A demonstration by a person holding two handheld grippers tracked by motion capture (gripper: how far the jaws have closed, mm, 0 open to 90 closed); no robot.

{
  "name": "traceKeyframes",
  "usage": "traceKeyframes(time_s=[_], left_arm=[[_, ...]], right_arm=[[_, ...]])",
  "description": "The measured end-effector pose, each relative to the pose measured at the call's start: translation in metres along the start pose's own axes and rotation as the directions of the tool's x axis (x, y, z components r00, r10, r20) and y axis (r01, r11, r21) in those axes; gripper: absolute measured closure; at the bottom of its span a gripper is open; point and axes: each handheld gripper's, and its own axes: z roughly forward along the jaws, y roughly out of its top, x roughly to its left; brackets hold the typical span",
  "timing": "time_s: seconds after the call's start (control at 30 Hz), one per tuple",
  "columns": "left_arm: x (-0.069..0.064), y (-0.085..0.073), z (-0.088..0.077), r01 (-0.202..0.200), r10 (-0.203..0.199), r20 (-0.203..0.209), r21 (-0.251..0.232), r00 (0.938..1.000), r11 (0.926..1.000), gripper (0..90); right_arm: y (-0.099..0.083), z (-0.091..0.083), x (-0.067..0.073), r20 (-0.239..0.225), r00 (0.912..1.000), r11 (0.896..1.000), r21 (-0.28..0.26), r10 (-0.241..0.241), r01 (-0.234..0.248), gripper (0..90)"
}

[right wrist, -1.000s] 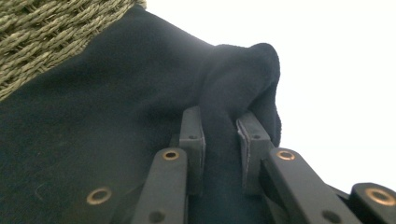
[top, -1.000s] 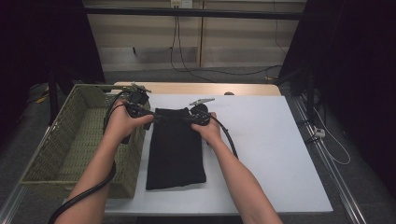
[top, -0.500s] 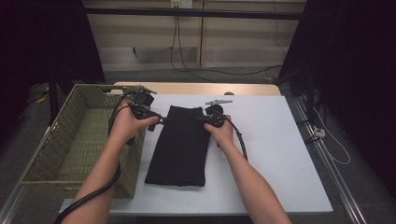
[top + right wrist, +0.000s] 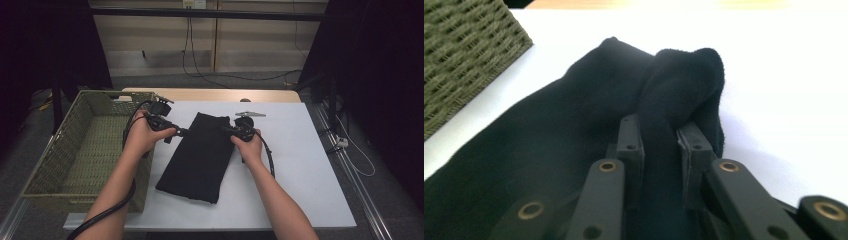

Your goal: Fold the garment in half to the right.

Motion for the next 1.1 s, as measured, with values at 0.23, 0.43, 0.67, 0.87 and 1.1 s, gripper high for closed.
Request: traceKeyframes(time_s=[0.23, 0.43, 0.67, 0.87, 1.1], left_arm=[[-0.003, -0.001, 0.001, -0.003, 0.003, 0.005, -0.001, 1.0000, 1.0000, 13.0], [-0.008, -0.001, 0.003, -0.012, 0.012, 0.008, 0.008, 0.9999, 0.9999, 11.9], [-0.013, -0.007, 0.003, -0.009, 0.009, 0.020, 0.006, 0.9998, 0.9999, 9.3], [-0.018, -0.014, 0.004, 0.027, -0.027, 0.043, -0.011, 0.9987, 0.9996, 8.1], [-0.024, -0.019, 0.008, 0.008, -0.007, 0.039, -0.024, 0.9992, 0.9997, 7.4]], right_arm=[[-0.005, -0.017, -0.001, 0.016, 0.9997, 1.000, -0.018, 0.016, -0.016, 76.4], [0.004, -0.032, 0.004, 0.016, 0.9998, 0.999, -0.040, -0.012, 0.013, 76.4], [-0.006, -0.030, -0.004, 0.015, 0.9998, 0.999, -0.030, 0.013, -0.013, 76.4], [-0.010, -0.034, -0.009, 0.019, 0.9995, 0.999, -0.026, 0.025, -0.024, 76.4], [-0.012, -0.040, -0.013, 0.023, 0.9991, 0.999, -0.035, 0.035, -0.035, 76.3]])
